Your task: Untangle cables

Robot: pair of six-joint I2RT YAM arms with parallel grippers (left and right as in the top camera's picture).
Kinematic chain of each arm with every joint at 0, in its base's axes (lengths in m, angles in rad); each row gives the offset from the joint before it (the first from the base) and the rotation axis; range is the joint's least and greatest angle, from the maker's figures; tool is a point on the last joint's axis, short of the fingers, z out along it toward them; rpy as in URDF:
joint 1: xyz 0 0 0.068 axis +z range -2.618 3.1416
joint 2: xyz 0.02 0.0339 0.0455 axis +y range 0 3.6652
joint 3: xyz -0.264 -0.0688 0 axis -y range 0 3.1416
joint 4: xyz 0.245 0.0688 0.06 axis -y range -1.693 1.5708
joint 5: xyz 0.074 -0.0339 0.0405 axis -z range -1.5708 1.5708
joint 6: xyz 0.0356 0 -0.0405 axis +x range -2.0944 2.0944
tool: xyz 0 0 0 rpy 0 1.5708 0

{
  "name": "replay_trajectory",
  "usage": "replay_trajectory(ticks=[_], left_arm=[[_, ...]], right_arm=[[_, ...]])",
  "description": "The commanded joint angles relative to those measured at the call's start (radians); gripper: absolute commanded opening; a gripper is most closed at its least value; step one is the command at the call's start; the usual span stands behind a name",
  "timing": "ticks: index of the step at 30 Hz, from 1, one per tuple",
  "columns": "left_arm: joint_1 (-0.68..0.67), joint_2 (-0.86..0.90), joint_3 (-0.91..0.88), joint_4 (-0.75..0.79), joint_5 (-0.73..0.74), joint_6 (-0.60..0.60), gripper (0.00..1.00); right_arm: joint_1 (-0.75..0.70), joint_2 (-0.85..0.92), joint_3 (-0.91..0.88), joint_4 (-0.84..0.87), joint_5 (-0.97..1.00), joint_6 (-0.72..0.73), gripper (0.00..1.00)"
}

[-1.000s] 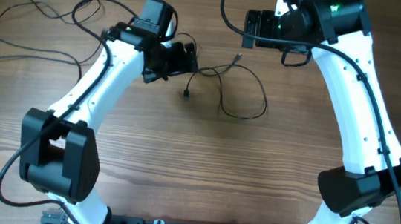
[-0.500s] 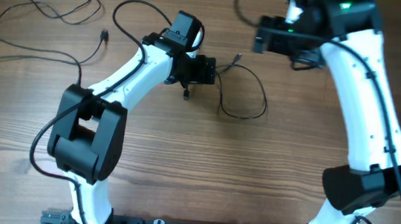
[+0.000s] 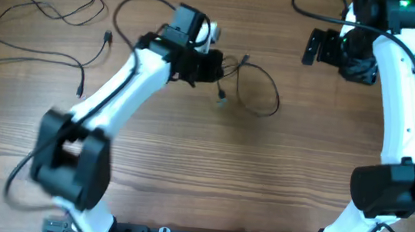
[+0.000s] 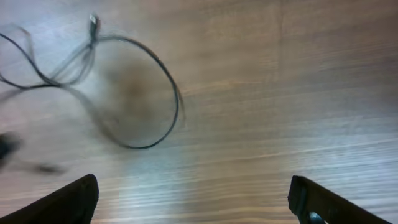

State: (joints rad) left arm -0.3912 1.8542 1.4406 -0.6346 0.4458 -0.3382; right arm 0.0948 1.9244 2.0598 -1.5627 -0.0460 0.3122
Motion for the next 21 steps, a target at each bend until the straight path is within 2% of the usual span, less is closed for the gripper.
replay_trajectory(ticks=[1,3,6,8,12,16,18,20,21], left_arm=[[-0.005,-0.237,0.002,0.008,0.106,-0.037,0.04],[-0.005,-0.354,0.002,0.015,0.123,-0.037,0.04],[-0.005,-0.495,0.002,0.010,0.122,-0.041,0.04],[-0.004,-0.559,0.002,-0.001,0.122,-0.105,0.04],[-0.004,-0.637,0.002,0.019,0.122,-0.164,0.04],[-0.003,-0.648,0.001,-0.023,0.110,-0.165,0.04],[-0.003,-0.648,0.001,-0.074,-0.003,-0.202,0.04],[-0.003,-0.648,0.001,-0.212,-0.251,-0.311,0.04],[-0.003,-0.645,0.001,-0.282,-0.320,-0.311,0.04]], right_arm=[[0.003,-0.017,-0.140,0.049,-0.127,-0.014,1.00],[0.004,-0.017,-0.229,0.114,-0.264,-0.096,0.99],[0.004,-0.017,-0.321,0.220,-0.337,-0.101,1.00],[0.004,-0.017,-0.365,0.265,-0.349,-0.099,1.00],[0.012,-0.017,-0.410,0.286,-0.430,-0.103,1.00],[0.076,-0.017,-0.499,0.403,-0.592,-0.100,1.00],[0.127,-0.017,-0.533,0.463,-0.602,-0.065,1.00],[0.163,-0.017,-0.533,0.495,-0.602,-0.039,1.00],[0.171,-0.017,-0.533,0.506,-0.599,-0.039,1.00]])
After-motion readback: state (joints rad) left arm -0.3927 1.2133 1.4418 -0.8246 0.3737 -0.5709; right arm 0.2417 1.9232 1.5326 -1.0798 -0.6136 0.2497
